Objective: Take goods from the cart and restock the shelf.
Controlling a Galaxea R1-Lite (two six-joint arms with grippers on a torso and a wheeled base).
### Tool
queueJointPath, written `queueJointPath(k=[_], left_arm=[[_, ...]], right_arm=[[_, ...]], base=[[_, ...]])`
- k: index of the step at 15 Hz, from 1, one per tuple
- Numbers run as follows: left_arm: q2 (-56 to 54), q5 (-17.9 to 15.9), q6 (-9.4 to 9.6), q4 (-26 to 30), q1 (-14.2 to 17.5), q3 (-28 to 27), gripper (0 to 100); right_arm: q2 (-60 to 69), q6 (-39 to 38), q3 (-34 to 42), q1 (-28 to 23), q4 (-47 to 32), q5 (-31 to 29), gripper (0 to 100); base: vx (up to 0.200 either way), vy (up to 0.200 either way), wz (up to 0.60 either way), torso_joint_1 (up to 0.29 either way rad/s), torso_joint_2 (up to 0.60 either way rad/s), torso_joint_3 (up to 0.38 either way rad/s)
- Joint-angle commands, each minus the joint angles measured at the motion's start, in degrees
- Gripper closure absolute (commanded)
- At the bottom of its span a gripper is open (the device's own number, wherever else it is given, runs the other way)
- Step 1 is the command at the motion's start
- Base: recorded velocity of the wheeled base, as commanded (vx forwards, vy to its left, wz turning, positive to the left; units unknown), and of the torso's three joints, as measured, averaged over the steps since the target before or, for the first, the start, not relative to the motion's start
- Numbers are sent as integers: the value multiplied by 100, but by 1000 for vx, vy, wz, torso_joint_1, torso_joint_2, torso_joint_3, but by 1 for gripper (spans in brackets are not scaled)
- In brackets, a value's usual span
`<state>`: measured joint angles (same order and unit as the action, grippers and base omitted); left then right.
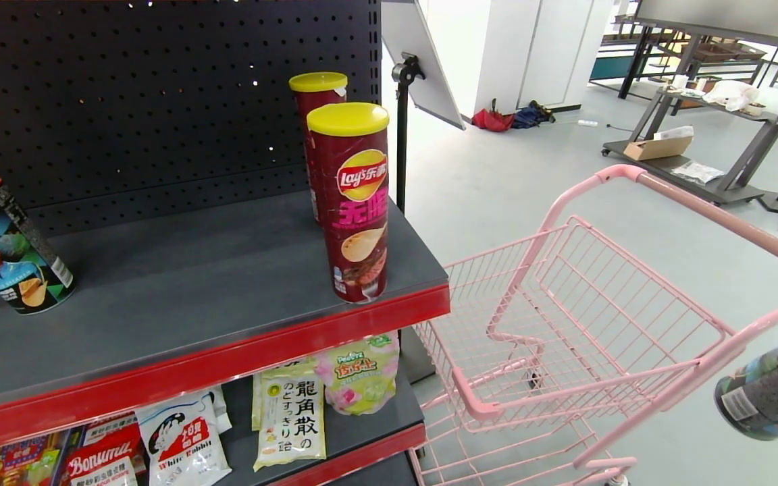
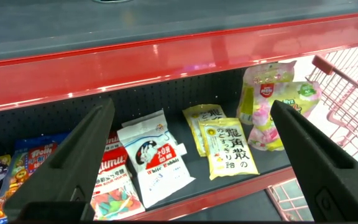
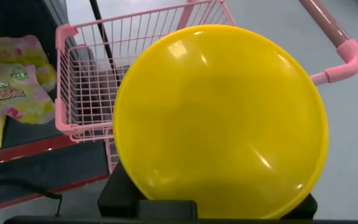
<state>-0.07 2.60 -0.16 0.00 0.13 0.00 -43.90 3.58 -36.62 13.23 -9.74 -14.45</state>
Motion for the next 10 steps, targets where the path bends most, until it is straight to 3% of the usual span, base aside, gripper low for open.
queueJointPath(k=[1, 6, 10], left_arm=[[7, 4, -2, 0, 4, 0, 0], [7, 4, -2, 0, 4, 0, 0], [7, -5, -2, 0, 4, 0, 0]], right_arm=[[408, 37, 111, -66, -2, 12, 100], [505, 55, 217, -198, -63, -6, 100], [514, 81, 278, -215, -63, 21, 100]], base=[[0, 0, 0, 0, 0, 0], [0, 0, 0, 5, -17, -11], [0, 0, 0, 181, -475, -284]])
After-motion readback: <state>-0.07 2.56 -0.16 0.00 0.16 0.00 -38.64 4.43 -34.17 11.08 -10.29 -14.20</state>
